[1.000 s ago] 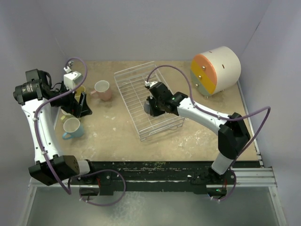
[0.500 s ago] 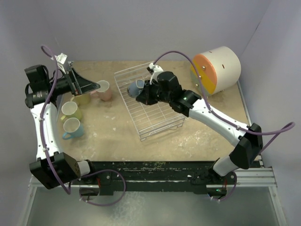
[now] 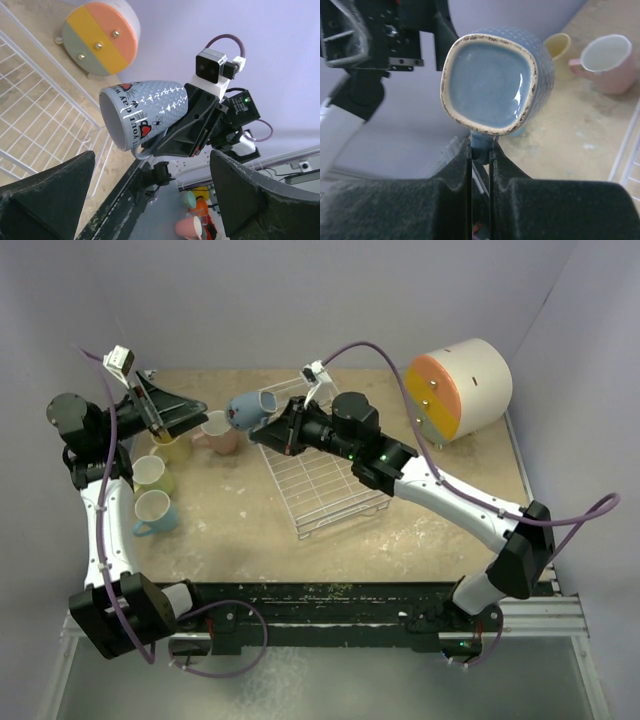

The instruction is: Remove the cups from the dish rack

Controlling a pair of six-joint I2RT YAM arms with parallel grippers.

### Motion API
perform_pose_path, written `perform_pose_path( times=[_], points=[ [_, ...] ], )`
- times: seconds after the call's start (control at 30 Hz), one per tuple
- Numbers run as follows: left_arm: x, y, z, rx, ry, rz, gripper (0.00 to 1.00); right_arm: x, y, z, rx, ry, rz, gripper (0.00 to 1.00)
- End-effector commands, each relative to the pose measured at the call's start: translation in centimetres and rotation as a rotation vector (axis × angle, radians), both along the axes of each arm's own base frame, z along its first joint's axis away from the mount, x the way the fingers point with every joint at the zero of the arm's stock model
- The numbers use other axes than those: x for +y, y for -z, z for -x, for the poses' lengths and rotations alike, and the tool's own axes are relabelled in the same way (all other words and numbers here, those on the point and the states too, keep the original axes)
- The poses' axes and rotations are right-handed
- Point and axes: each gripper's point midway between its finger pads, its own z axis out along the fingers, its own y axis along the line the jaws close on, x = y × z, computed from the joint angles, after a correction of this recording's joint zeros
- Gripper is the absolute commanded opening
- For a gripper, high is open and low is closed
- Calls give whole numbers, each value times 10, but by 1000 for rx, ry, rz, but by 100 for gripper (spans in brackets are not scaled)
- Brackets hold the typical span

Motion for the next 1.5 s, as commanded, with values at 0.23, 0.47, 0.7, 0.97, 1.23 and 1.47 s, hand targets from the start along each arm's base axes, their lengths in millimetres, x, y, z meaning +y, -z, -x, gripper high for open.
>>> perform_pose_path(
  times=[0.23, 0.47, 0.7, 0.97, 1.23, 1.47],
  points=[
    [-8, -47, 22, -59, -7, 125, 94, 37, -115, 40, -144, -195, -388, 0],
    [-17, -65, 33, -87, 20, 132, 66, 44, -118, 53, -124, -270, -446, 0],
    [-30, -77, 43, -87, 56, 144, 20, 63, -105, 53, -57, -352, -499, 0],
    [-34, -74, 49, -76, 67, 136, 18, 75, -88, 58, -14, -405, -496, 0],
    [-34, -48, 35, -89, 52, 17, 0, 76, -87, 58, -18, -402, -455, 2],
    [-1, -13, 7, -139, -227, -453, 0, 50, -59, 64, 4, -347, -371, 45]
  ],
)
